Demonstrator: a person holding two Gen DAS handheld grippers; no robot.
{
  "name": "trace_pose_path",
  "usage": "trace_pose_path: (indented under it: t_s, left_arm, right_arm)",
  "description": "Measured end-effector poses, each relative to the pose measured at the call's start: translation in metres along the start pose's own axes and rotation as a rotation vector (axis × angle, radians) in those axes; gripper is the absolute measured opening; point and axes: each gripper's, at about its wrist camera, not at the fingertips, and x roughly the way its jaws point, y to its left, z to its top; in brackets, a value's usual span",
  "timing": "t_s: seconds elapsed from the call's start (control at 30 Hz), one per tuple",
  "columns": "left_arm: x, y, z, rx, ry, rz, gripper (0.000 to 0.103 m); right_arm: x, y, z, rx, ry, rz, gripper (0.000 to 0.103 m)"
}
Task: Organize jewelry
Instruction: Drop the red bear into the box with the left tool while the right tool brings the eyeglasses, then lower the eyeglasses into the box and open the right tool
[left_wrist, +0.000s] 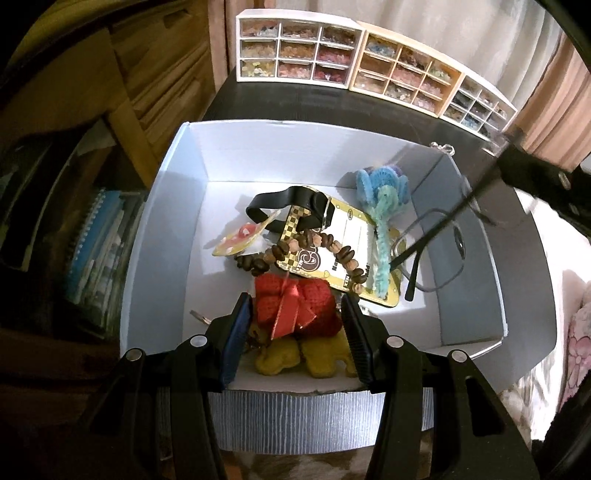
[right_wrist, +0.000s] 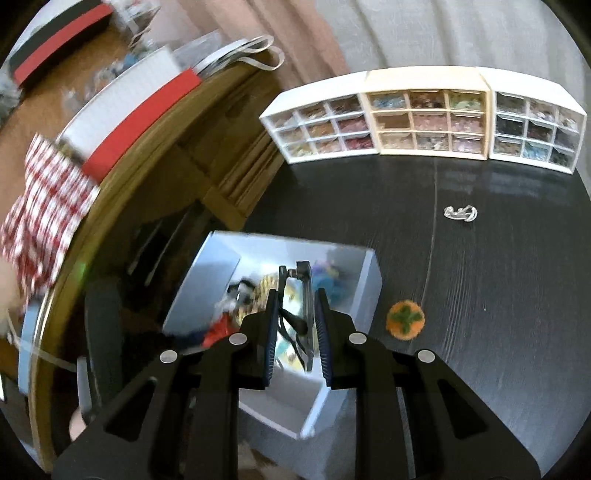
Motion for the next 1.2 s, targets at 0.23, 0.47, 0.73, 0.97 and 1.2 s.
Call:
trace_pose_path:
  t_s: [0.23, 0.47, 0.73, 0.97, 1.2]
  left_arm:
    - [0.0, -0.002, -0.004, 0.026, -0.016, 0.011, 0.051]
    - [0.001, -0.003, -0.005, 0.05, -0.013, 0.0, 0.06]
    - [0.012, -0.014, -0.008, 0.079, 0.01, 0.011, 0.089]
    - [-0.02, 0.003, -0.004, 0.041, -0.008, 0.081, 0.093]
    - [-0.051, 0.038, -0.005, -0.048, -0.059, 0.144, 0.099]
  right_arm:
    - [0.031, 0.004, 0.0, 0.065, 0.011, 0.084, 0.019]
    - [0.05, 0.005, -0.004, 0.078, 0.047, 0.084, 0.019]
    - [0.061, 0.005, -0.003, 0.081, 0.041, 0.093, 0.019]
    - [0.066, -0.006, -0.003, 0.107, 0.024, 0.129, 0.019]
    - [0.072, -0.001, -0.008, 0.09, 0.0, 0.165, 0.019]
